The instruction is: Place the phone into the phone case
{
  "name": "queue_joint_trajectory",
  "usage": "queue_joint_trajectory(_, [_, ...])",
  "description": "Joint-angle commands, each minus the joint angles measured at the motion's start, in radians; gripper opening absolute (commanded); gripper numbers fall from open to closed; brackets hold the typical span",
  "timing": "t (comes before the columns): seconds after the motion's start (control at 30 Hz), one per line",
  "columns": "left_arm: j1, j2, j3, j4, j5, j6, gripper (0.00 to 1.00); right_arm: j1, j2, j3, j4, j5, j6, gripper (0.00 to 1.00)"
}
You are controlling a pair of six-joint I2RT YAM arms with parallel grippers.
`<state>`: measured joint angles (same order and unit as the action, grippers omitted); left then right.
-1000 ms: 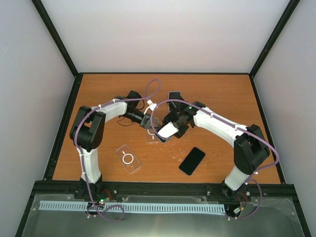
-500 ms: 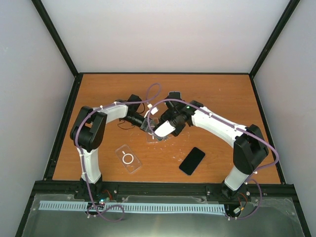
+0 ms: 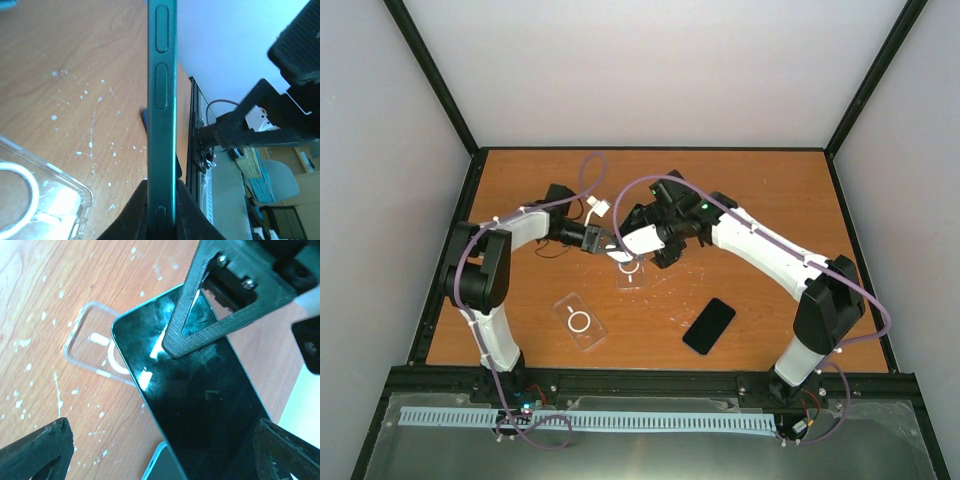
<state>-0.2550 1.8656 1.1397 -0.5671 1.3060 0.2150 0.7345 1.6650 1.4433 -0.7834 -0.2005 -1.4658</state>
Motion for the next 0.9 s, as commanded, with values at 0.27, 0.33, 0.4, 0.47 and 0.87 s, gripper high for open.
queue_joint_trajectory(0.27, [0.109,-0.247,-0.07,0.381,0.022,-0.259,0.01,-0.091,-0.043,0.136,0.052,-0.298,0.646,0.94])
queue_joint_trajectory(0.33, [0.117,-0.287,-0.086,0.478,0.008,-0.324,0.01,-0.119,-0.037,0.166,0.079,-0.343,0.779,0.93])
queue_joint_trajectory(0.4, [0.118,-0.32,-0.099,0.562,0.004,-0.395,0.01,-0.158,-0.041,0.182,0.121,-0.402,0.919,0.91])
queue_joint_trajectory(0.47, [0.12,-0.355,-0.12,0.662,0.003,-0.478,0.01,-0.205,-0.052,0.165,0.195,-0.476,1.07,0.89])
queue_joint_trajectory(0.87, [0.119,-0.435,-0.254,1.303,-0.013,-1.014,0.01,-0.261,-0.079,-0.092,0.885,-0.746,1.959,0.79])
